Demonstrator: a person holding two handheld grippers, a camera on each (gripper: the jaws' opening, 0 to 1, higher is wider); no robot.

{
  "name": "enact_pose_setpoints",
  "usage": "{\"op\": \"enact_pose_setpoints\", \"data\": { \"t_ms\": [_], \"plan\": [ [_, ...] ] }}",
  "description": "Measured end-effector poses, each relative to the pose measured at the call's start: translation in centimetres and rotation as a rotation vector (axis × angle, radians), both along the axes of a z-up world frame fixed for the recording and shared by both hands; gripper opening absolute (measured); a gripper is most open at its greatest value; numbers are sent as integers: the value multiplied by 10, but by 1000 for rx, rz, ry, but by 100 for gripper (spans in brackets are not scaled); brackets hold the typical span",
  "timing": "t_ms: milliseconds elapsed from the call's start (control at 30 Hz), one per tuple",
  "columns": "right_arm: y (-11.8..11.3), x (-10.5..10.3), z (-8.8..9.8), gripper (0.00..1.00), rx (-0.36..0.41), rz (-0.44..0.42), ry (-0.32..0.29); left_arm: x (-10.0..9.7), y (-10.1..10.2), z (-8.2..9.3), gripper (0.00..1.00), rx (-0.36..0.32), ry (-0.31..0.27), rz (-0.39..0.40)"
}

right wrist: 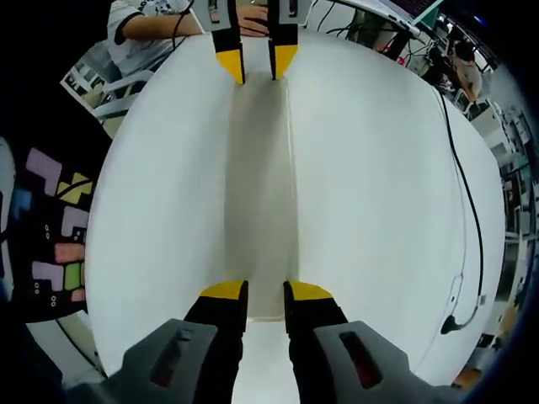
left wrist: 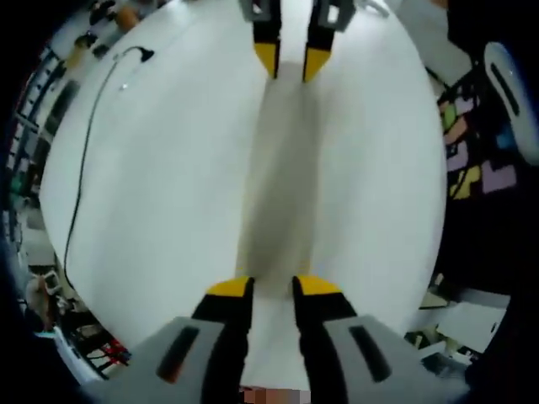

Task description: Arrange the utensils inside the cutlery case until each visible utensil rests in its matching compartment.

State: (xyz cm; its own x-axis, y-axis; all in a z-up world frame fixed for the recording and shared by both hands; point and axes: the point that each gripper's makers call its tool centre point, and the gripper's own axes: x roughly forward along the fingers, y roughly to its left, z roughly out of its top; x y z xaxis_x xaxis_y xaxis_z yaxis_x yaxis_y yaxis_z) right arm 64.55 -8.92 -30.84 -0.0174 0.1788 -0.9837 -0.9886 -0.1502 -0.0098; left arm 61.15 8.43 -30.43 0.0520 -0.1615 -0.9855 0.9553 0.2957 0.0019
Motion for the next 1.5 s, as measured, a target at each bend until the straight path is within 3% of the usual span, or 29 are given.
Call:
{"op": "enact_pose_setpoints", "data": {
  "t_ms": [533, 567, 600, 667, 867, 1033, 1300, 1500],
  "plan": [
    [0, -1, 0, 17, -25, 6, -12, -1, -1, -1, 21, 22, 24, -7],
    [1, -2, 0, 16, -22, 5, -7, 3, 8, -8, 21, 52, 21, -6],
    [1, -2, 1, 17, -24, 6, -12, -3, 9, -3, 21, 56, 42, 2],
    [0, -3, 1, 16, -24, 2, -13, -1, -2, -4, 21, 37, 7, -34],
    [-1, -1, 2, 16, 4, -7, -4, 2, -1, -4, 21, 35, 36, -21],
    [0, 0, 2, 17, 8, 1, -3, 2, 0, -4, 21, 26, 36, -17],
    [2, 1, 2, 16, -35, -1, -8, 2, 1, -3, 21, 66, 35, -16],
    [-1, -4, 1, 17, -18, -31, -14, 3, 3, -3, 21, 58, 17, -3]
  ]
}}
